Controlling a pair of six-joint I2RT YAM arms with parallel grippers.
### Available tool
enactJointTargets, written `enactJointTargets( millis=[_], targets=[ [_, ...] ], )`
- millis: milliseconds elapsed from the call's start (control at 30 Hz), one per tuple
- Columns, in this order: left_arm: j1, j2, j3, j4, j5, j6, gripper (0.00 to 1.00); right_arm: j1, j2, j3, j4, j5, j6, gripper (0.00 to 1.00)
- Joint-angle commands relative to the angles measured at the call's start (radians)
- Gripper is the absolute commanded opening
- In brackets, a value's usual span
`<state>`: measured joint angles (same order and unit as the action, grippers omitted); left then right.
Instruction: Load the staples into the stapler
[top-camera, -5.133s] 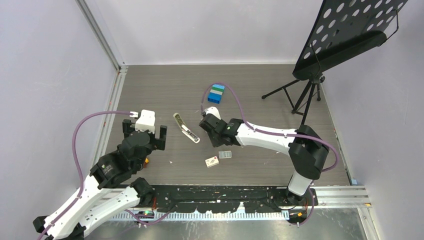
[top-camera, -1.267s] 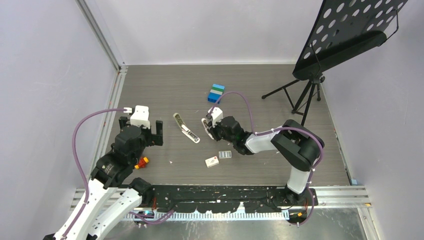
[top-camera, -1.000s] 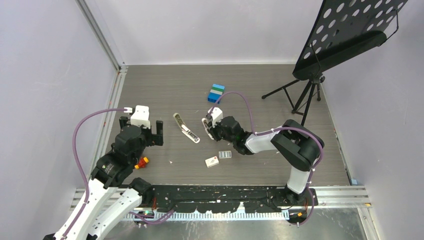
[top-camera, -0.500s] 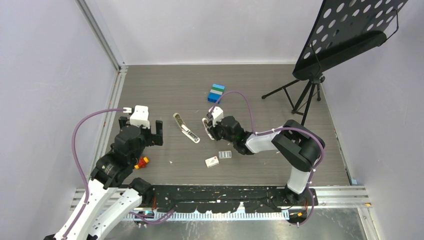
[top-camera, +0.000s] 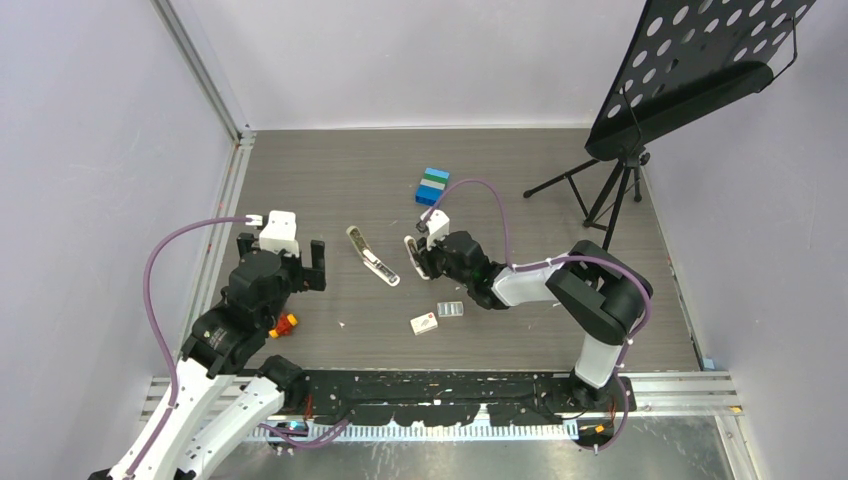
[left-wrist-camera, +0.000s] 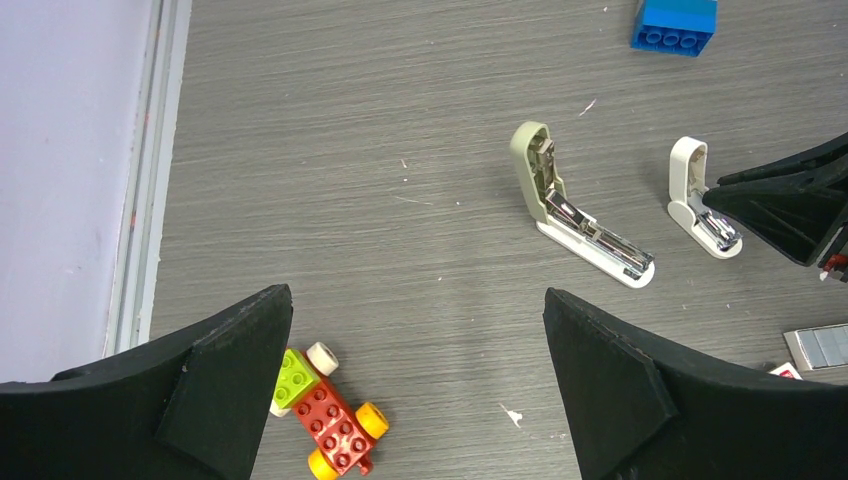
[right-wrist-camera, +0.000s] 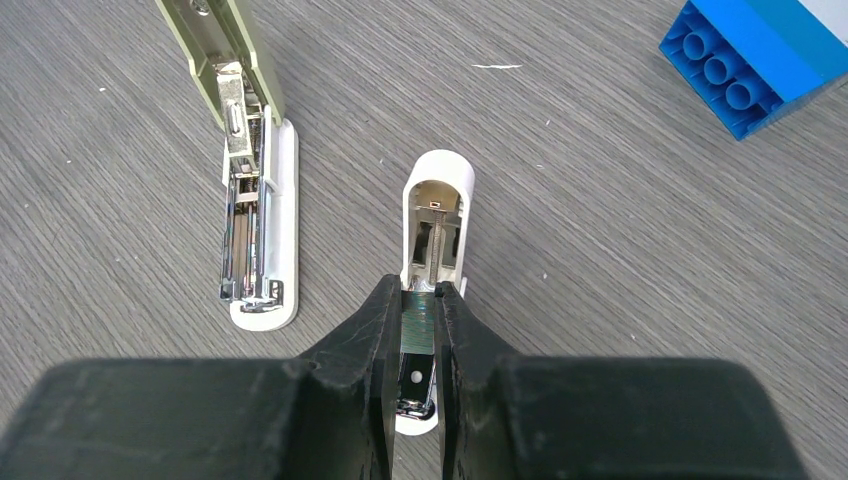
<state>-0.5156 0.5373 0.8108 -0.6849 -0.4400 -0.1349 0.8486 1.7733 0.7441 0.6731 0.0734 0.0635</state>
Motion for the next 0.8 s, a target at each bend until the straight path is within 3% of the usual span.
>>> enactJointTargets(
  millis=[0,767],
  targets=[
    [0.006,0.001,0.002,0.042,0.015,-0.009,0.99,-0.003,-0.015,0.012,0.054,0.030,0.027,0.06],
    [0.014,0.006,0.003,0.046,0.028,-0.010,0.99,-0.002,0.024,0.050,-0.004,0.025,0.053,0.06]
  ],
)
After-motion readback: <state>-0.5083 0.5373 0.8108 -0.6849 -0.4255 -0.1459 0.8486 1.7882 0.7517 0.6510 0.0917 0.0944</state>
